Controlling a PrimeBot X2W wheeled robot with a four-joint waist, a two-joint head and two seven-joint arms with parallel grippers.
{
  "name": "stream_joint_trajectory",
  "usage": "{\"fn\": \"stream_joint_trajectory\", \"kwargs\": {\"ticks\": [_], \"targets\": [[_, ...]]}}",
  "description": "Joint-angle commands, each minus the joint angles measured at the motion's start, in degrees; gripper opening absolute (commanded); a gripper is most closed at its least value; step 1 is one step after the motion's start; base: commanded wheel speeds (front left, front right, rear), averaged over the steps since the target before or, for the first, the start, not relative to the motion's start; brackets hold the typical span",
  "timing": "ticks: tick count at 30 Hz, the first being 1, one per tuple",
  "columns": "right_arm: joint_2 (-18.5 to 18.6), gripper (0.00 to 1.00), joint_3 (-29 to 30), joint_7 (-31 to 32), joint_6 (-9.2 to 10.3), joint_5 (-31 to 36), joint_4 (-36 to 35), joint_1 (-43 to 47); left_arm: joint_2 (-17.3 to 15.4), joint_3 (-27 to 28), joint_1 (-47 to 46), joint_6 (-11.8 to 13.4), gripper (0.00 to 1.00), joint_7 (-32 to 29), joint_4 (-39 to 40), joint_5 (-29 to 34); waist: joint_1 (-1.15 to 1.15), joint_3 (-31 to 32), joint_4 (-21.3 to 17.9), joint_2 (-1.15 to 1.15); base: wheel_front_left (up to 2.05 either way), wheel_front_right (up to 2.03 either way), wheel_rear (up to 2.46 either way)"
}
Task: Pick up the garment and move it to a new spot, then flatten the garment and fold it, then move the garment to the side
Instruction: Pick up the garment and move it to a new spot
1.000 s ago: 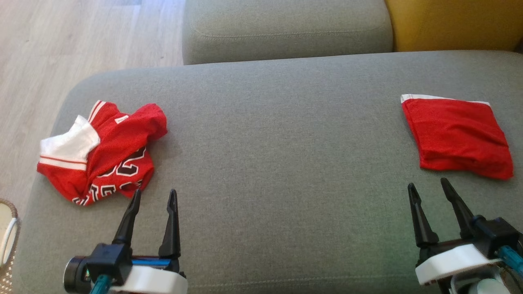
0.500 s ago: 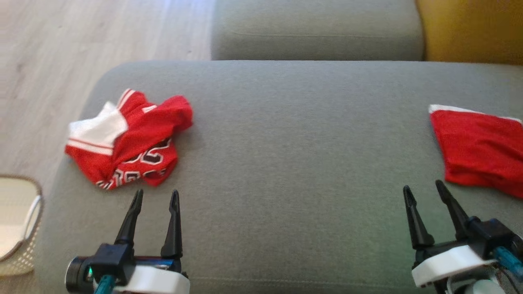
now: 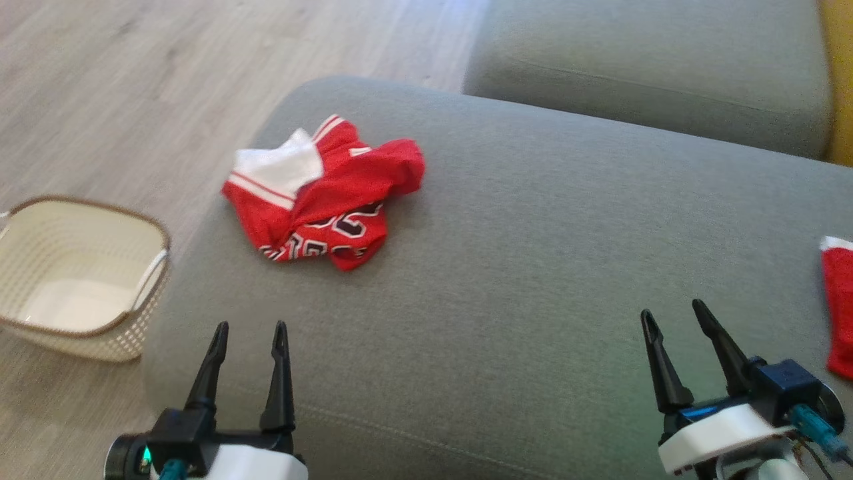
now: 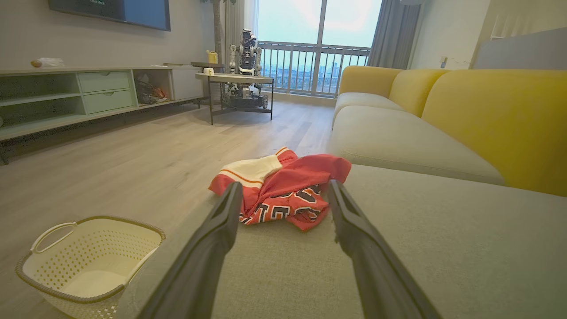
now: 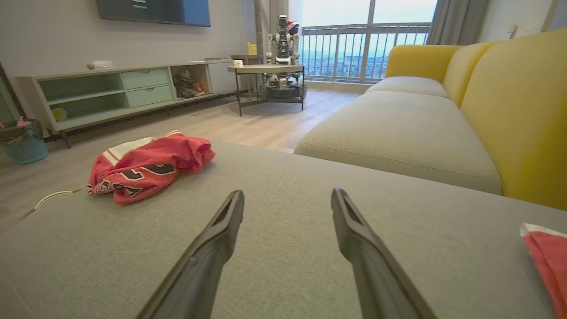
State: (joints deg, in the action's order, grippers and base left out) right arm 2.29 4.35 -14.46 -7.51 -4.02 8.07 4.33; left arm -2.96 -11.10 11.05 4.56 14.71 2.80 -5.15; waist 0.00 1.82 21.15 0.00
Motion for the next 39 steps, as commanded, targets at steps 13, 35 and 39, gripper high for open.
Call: {"fn": "stream_joint_trajectory", "kwargs": {"ticks": [13,35,39], "targets": [[0.59,1.00,-2.42,-0.53,0.02,3.76,-2.55,-3.29,-0.75,3.94,-14.87,-3.53,1.00,0.29,2.16,-0.14,0.00,-7.93,3.85,0.00,0.00,0.00,0.00],[0.59,1.00,-1.98,-0.53,0.02,11.34,-2.76,-14.52,-7.41,9.89,-66.89,-11.78,1.00,-24.67,-54.03,-19.46,0.00,-25.90,-4.54,0.00,0.00,0.00,0.00],[0.59,1.00,-1.20,-0.53,0.02,12.33,-2.68,-15.48,-7.58,8.07,-69.45,-11.99,1.00,-27.67,-60.08,-20.93,0.00,-28.13,-5.55,0.00,0.00,0.00,0.00]]}}
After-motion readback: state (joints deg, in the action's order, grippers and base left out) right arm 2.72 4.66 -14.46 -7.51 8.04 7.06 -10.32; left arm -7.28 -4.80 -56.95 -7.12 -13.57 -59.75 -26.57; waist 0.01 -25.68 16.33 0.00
